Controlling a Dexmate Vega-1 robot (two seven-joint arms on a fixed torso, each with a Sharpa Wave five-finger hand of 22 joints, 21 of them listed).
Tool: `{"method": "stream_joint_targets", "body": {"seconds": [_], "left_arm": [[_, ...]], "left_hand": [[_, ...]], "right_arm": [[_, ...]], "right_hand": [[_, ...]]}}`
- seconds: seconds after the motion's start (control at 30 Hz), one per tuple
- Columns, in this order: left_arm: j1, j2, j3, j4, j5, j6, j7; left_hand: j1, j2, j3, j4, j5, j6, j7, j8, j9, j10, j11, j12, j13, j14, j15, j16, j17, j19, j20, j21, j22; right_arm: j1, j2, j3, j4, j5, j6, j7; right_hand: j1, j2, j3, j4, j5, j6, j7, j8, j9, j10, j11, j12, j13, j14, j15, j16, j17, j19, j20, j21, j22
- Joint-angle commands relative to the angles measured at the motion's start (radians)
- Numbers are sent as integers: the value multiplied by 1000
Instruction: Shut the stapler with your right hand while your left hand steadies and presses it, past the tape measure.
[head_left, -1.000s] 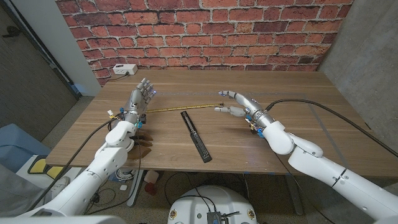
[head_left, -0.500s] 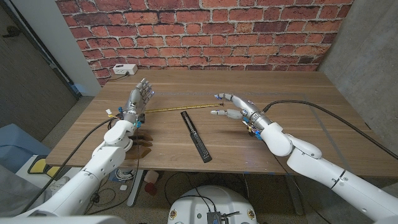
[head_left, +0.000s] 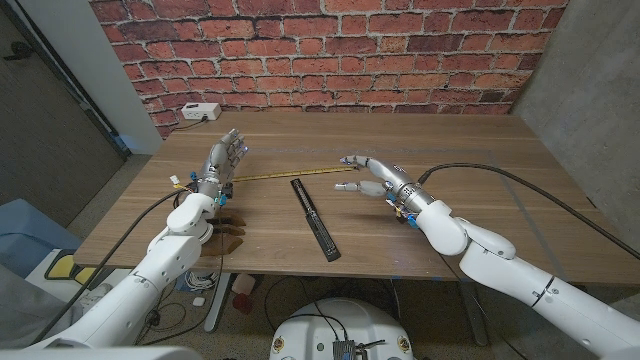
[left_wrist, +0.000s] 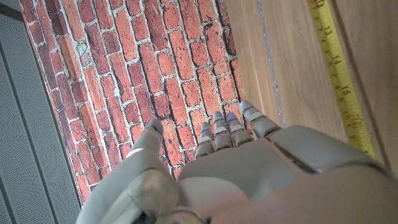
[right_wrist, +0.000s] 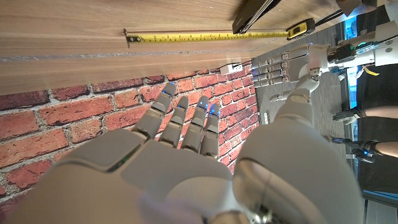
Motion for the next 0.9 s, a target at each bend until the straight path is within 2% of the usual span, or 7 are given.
{"method": "stream_joint_targets", "body": {"seconds": [0.03,0.17,0.23,0.3,0.33,0.43,0.9], "left_arm": [[9,4,0,-18,9,12,22],[13,1,-1,-19,8,12,27],[15,-1,-1,-19,7,9,25],[18,3,0,-23,11,12,29],[17,4,1,-20,13,8,23],[16,-1,0,-15,8,1,16],[15,-2,-2,-15,9,-6,15]], "left_hand": [[30,49,27,0,7,5,10,4,2,0,14,2,1,8,15,4,0,6,13,2,2],[36,51,35,2,7,7,9,4,2,0,10,2,1,11,12,5,0,6,10,2,2],[37,41,35,1,5,8,7,4,3,1,8,3,1,12,9,5,-1,6,7,2,2],[34,10,26,-7,-1,10,1,4,2,3,1,3,1,15,2,4,-1,7,-2,2,2],[28,-21,13,-15,-7,11,-3,4,2,4,-3,4,1,15,-3,4,-1,6,-5,1,1],[26,-31,8,-18,-8,9,-4,2,2,3,-6,3,1,12,-3,2,-1,4,-6,0,1],[29,-39,6,-26,-6,8,-7,2,2,3,-6,3,1,12,-5,2,-2,2,-7,-1,1]], "right_arm": [[-6,-10,-4,-21,-25,-19,27],[-10,-11,-4,-29,-29,-25,31],[-13,-10,-5,-33,-34,-28,27],[-11,-14,-8,-38,-43,-32,35],[-7,-18,-10,-42,-45,-35,48],[-5,-18,-12,-45,-51,-30,49],[-17,-21,-22,-83,-92,-63,67]], "right_hand": [[-2,11,1,4,7,7,-5,-1,4,-8,2,-4,3,17,-79,12,5,25,-2,10,4],[-2,13,1,5,8,2,3,-4,4,-7,6,-4,4,20,-80,14,7,26,-3,10,4],[6,20,6,2,8,20,49,-1,4,17,44,1,3,56,-48,32,14,42,-2,12,6],[8,21,7,1,6,39,71,3,3,54,64,11,2,83,-42,44,19,59,3,15,6],[8,22,7,1,6,41,71,3,3,59,58,11,2,94,-43,49,21,63,4,16,6],[10,26,9,1,5,50,72,4,2,70,53,13,2,109,-50,57,25,78,4,20,7],[4,25,7,4,1,59,75,3,2,91,55,15,1,125,-47,68,34,93,3,22,9]]}}
